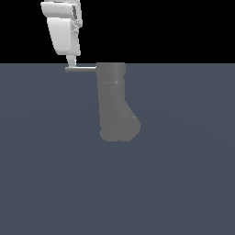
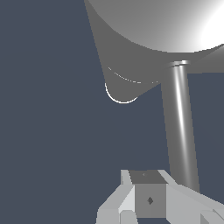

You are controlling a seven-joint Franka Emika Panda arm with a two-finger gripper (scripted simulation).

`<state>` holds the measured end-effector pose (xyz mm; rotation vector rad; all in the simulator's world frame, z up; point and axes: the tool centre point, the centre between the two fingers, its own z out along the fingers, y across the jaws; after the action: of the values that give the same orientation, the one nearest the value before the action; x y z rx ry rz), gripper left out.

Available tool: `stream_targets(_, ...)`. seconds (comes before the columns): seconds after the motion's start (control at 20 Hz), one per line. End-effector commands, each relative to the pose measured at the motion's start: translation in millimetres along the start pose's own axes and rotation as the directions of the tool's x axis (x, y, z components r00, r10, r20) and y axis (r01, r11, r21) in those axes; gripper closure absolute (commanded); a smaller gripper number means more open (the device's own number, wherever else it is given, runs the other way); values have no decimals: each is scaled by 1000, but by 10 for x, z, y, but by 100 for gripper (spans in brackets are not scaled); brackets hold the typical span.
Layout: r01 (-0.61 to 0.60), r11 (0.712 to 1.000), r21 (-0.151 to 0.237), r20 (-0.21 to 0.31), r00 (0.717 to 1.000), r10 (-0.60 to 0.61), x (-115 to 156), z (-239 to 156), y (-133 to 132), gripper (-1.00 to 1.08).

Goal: Turn on the faucet by rotating a designated handle.

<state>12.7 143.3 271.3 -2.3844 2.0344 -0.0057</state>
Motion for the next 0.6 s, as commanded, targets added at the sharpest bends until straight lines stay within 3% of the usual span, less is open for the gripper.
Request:
stream_targets(0.0,-2,1000,-8,-2,1000,2,16,1,108,108)
stream_targets(0.55,-2,1000,-8,-2,1000,2,34,-2,422,108)
